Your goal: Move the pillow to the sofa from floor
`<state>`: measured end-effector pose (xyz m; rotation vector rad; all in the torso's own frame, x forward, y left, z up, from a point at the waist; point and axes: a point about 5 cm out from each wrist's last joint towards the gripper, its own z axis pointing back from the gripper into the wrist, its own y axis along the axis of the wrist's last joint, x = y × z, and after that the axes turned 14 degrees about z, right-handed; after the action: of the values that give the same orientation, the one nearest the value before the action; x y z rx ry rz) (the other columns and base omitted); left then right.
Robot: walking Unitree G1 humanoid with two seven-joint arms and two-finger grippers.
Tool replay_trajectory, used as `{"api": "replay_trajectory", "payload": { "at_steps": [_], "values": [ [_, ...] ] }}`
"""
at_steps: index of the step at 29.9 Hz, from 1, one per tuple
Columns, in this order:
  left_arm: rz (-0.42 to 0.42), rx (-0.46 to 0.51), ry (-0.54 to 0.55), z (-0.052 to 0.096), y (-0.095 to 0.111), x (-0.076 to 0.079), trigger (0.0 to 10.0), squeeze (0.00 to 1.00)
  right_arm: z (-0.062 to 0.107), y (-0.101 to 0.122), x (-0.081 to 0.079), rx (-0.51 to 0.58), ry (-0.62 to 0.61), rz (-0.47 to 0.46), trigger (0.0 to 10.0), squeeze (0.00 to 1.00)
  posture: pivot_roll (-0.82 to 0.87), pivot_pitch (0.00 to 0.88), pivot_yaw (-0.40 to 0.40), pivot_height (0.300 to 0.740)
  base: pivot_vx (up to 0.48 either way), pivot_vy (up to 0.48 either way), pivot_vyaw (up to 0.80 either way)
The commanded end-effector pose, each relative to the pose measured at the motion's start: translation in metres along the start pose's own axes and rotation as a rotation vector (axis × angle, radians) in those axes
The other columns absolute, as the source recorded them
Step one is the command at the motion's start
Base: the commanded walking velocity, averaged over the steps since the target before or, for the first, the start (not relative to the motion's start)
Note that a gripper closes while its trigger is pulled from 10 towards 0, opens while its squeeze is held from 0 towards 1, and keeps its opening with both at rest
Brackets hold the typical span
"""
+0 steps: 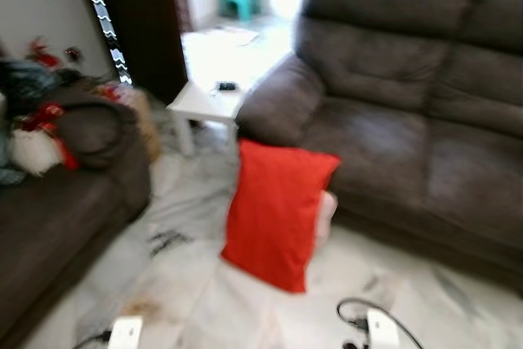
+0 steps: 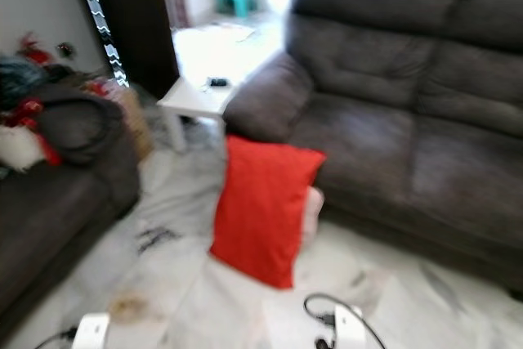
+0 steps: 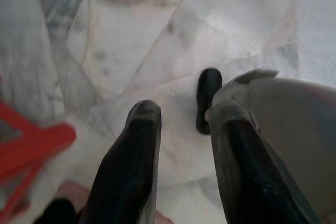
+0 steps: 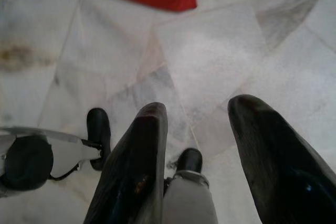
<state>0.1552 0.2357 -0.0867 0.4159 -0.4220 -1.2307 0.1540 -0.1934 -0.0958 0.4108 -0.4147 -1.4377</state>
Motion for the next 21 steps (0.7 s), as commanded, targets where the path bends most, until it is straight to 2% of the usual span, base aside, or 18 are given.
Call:
{"api": "replay_trajectory", "payload": {
  "at_steps": [1,18,21],
  "values": [
    [-0.005,0.003,0.002,-0.0005,0.0006,0.0018,10.0,0.00,-0.0014,0.0053,-0.0038,0.014,0.011,-0.002,10.0,0.00,0.06,0.000,-0.043,0.740,0.000,0.000,0.80],
    [-0.005,0.011,-0.004,-0.0019,0.0041,0.0068,10.0,0.00,-0.0015,0.0060,-0.0042,0.016,0.015,0.002,10.0,0.00,0.06,0.000,-0.042,0.740,0.000,0.000,0.80],
    [-0.005,0.014,-0.003,-0.0018,0.0043,0.0062,10.0,0.00,-0.0014,0.0050,-0.0044,0.015,0.013,-0.024,10.0,0.00,0.06,0.000,-0.043,0.740,0.000,0.000,0.41]
  ]
}}
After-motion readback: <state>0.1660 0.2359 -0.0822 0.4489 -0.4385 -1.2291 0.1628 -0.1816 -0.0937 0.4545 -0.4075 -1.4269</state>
